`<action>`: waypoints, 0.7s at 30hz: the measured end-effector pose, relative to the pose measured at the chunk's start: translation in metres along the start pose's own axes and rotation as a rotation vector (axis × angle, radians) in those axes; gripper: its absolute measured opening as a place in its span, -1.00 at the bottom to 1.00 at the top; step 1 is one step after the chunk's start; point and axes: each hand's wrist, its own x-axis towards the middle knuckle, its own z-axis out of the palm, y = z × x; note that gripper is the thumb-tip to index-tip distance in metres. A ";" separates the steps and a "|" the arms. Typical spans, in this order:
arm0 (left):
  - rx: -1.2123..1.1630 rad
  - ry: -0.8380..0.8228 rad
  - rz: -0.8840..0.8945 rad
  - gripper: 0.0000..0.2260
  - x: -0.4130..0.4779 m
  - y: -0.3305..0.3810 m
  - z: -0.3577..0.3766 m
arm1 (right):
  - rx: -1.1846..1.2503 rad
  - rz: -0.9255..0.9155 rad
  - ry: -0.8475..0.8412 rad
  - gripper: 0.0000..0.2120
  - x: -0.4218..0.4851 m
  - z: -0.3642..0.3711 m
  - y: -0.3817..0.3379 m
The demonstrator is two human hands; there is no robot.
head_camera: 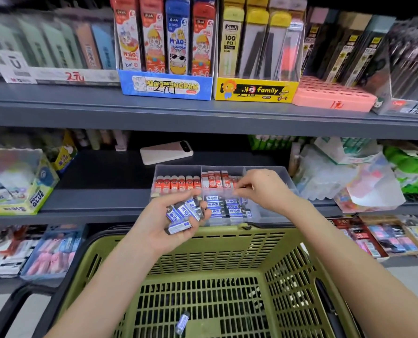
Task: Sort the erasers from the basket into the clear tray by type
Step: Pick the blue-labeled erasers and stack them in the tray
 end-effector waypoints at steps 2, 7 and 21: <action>0.005 0.002 -0.006 -0.84 0.000 0.000 0.000 | -0.115 -0.082 -0.080 -0.76 0.007 -0.003 -0.002; 0.009 0.008 -0.020 -0.82 -0.001 -0.001 -0.001 | -0.120 -0.150 -0.164 -0.79 0.019 0.002 -0.012; -0.006 0.018 -0.026 -0.80 -0.002 -0.004 -0.005 | -0.046 -0.165 -0.125 -0.85 0.013 0.016 -0.002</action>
